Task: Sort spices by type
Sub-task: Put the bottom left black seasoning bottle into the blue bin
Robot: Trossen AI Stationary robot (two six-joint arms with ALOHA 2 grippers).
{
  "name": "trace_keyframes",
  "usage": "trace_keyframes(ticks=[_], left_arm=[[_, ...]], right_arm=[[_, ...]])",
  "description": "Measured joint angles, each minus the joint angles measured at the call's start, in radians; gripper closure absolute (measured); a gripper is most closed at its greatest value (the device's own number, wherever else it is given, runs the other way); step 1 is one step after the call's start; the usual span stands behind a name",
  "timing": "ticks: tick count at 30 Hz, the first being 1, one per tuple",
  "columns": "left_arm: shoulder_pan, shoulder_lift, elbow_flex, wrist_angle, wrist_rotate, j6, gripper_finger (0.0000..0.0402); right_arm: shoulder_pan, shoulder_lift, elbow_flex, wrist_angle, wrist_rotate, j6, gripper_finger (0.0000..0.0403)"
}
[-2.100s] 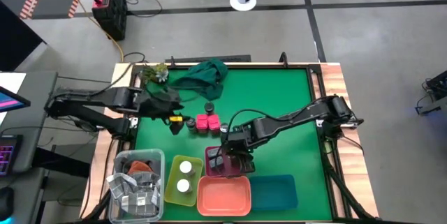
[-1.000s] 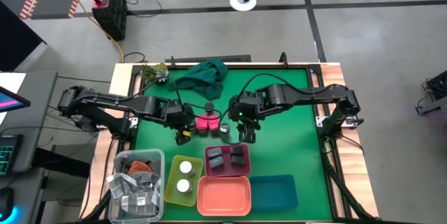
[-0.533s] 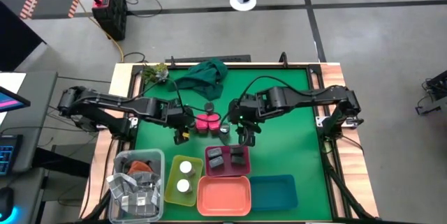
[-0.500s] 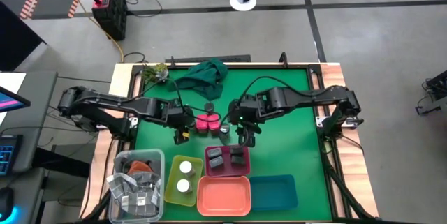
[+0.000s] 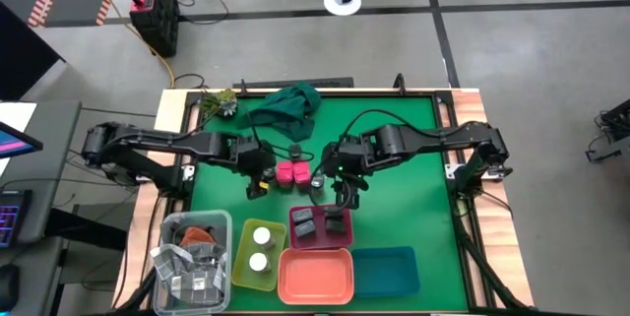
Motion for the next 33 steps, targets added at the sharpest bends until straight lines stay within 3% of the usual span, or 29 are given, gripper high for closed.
trace_keyframes(ticks=[6,20,31,33], left_arm=[[0.06,0.0,-0.019,0.042,0.032,0.05,0.0061],[0.063,0.11,-0.032,0.097,0.069,0.103,0.007],[0.063,0.094,-0.028,0.093,0.068,0.042,0.0199],[0.063,0.08,-0.022,0.089,0.069,0.035,0.0206]], right_arm=[[-0.002,0.0,0.0,-0.048,0.001,-0.011,0.0175],[-0.009,-0.001,-0.001,-0.09,0.011,-0.029,0.0175],[-0.048,-0.094,-0.002,-0.136,0.044,-0.043,0.0175],[-0.065,-0.124,-0.012,-0.127,0.06,-0.054,0.0175]])
